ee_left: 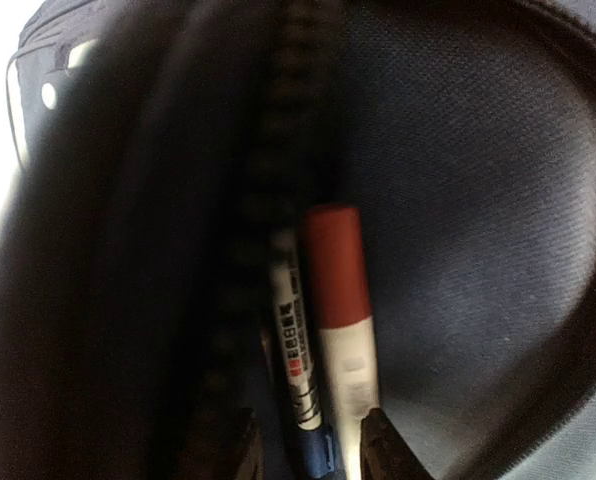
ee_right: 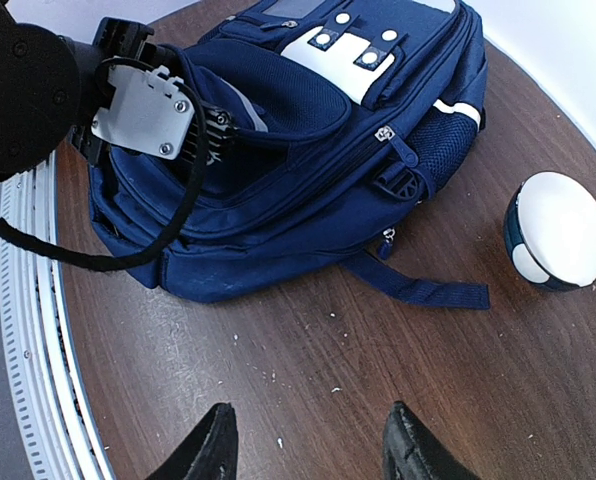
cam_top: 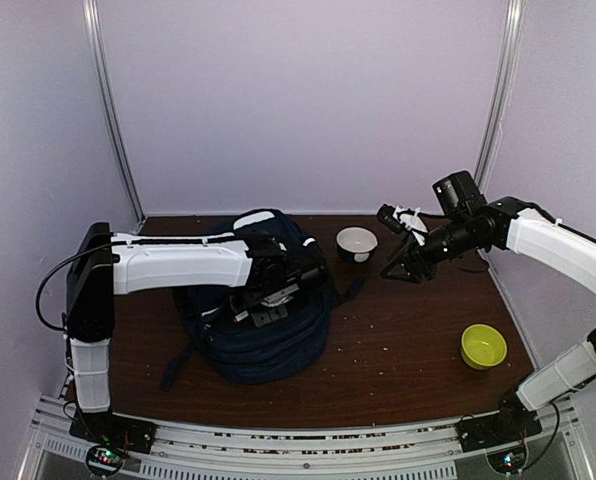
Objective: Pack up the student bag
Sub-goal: Place the pen in the upper front pocket of the bag.
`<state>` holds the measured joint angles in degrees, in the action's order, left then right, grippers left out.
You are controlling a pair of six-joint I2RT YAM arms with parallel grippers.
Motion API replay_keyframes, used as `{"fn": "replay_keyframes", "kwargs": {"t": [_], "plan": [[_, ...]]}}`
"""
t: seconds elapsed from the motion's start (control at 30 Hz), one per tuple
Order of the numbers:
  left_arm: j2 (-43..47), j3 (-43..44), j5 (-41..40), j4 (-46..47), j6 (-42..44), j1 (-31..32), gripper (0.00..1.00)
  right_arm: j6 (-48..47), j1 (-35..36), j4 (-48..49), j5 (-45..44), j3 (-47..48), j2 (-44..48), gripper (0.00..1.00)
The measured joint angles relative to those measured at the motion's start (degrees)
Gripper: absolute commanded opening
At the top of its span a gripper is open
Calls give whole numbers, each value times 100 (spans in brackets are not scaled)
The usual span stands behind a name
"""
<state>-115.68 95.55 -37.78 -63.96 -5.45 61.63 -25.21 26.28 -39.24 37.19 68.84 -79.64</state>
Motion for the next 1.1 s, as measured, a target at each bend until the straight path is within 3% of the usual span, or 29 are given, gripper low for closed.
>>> {"fn": "replay_keyframes", "kwargs": {"t": [0.33, 0.7, 0.77, 0.87, 1.0, 1.1], "plan": [[457, -479, 734, 101, -76, 7, 33, 4, 0, 2, 7, 0, -20, 49], [2175, -1615, 1814, 861, -444, 457, 27, 4, 0, -4, 39, 0, -129, 50], [2535, -1851, 1849, 1025, -625, 518, 31, 4, 0, -15, 39, 0, -151, 50], [3167, -2347, 1652, 1198, -970, 516, 44, -2, 0, -35, 48, 2, -153, 49], [4103, -3215, 1399, 1445, -1423, 299, 44, -7, 0, -48, 63, 2, -153, 49], [4684, -3936, 1499, 1746, -1639, -234, 45, -9, 0, -66, 103, 2, -153, 49]]}}
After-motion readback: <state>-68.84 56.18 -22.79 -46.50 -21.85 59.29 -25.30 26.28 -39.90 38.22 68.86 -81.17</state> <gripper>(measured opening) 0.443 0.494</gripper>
